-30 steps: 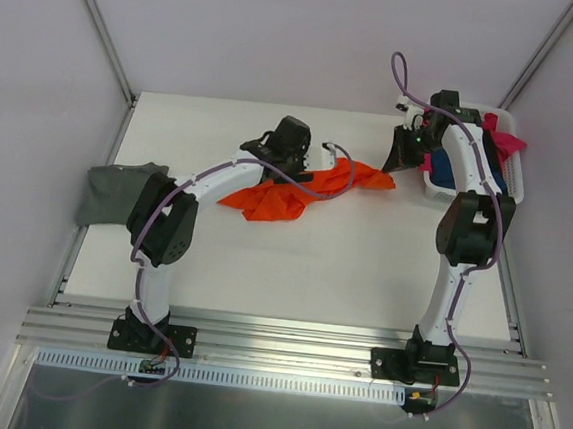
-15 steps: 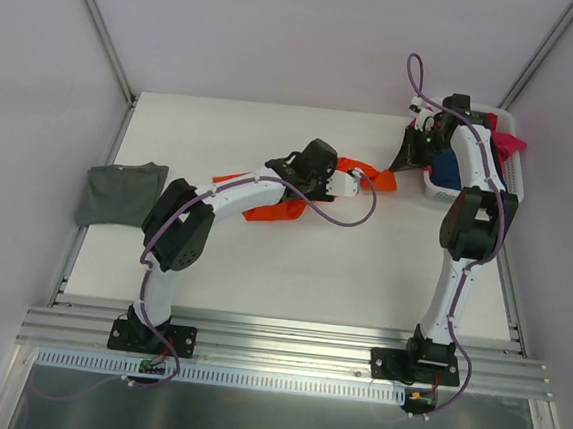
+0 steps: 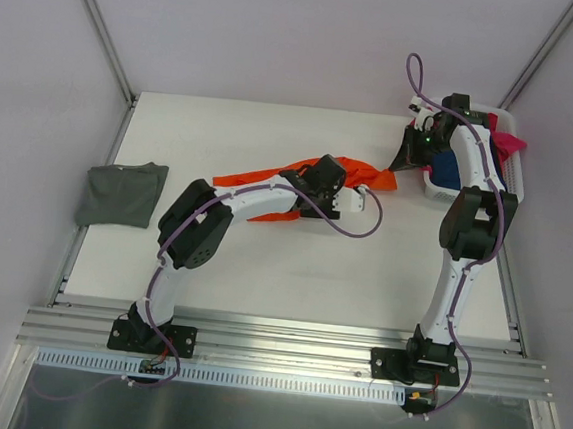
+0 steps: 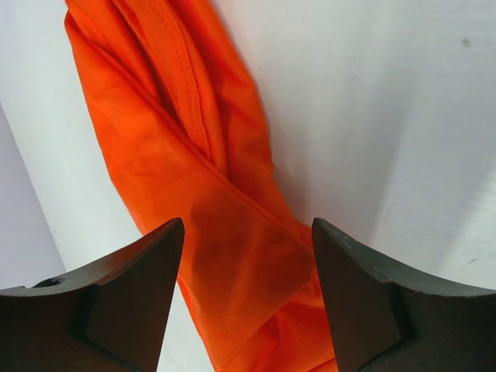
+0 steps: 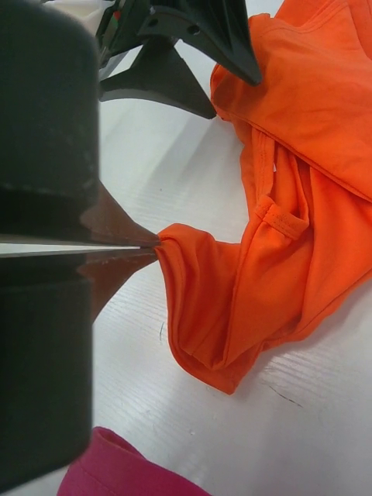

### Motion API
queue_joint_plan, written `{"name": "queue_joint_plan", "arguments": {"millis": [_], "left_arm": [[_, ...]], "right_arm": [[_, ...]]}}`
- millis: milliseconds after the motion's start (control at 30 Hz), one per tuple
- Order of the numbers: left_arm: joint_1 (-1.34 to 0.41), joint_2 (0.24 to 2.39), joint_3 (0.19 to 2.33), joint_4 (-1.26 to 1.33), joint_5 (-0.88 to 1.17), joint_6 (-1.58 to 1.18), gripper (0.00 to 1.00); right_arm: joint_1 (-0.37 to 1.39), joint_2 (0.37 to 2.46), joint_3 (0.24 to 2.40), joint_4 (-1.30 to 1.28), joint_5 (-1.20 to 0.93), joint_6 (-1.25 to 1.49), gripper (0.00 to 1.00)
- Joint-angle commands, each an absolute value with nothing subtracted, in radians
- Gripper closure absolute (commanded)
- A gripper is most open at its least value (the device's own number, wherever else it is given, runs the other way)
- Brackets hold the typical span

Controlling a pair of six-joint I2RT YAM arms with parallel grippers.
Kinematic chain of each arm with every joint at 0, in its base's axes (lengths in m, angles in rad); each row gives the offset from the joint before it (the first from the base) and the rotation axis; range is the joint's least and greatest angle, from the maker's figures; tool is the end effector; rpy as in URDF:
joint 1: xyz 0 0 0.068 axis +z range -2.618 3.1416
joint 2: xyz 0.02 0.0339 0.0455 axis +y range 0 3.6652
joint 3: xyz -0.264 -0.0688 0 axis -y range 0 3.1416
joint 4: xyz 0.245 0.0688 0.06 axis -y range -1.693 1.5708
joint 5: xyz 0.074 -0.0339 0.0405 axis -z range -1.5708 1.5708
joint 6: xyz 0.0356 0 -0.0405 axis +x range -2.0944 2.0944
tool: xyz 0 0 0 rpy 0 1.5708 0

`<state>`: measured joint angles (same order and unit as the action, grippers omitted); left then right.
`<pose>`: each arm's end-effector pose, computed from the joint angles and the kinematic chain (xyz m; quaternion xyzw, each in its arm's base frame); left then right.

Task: Fold and stack the t-shirts
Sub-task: Flatten out the tshirt

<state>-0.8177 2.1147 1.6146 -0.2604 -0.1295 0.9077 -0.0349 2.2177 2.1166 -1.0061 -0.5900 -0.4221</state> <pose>0.3313 -0.3467 0.1992 0.6801 0.6159 0.0771 0.3903 0.4756 0.0032 0.2665 -0.2447 0.9010 0.2258 0.2782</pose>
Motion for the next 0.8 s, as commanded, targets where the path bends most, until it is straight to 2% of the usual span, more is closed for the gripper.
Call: {"name": "queue_joint_plan", "arguments": {"millis": [0,567,767], "left_arm": [[-0.844,2.121,1.669,-0.284,-0.081,0.868,0.32],[-0.841,2.112,1.652,-0.382,-0.215,0.741,0.25],[-0.804,2.143,1.674,-0.380,-0.239,0.723,0.28]], "right_arm": [[-0.031,2.174,2.114,-1.002,-0.591,-0.422,0.99],[-0.028,2.169,2.095,-0.980,-0.606,-0.413,0.99],[-0.025,2.166,2.086,-0.976,-0.601,-0.410,0.99]]}}
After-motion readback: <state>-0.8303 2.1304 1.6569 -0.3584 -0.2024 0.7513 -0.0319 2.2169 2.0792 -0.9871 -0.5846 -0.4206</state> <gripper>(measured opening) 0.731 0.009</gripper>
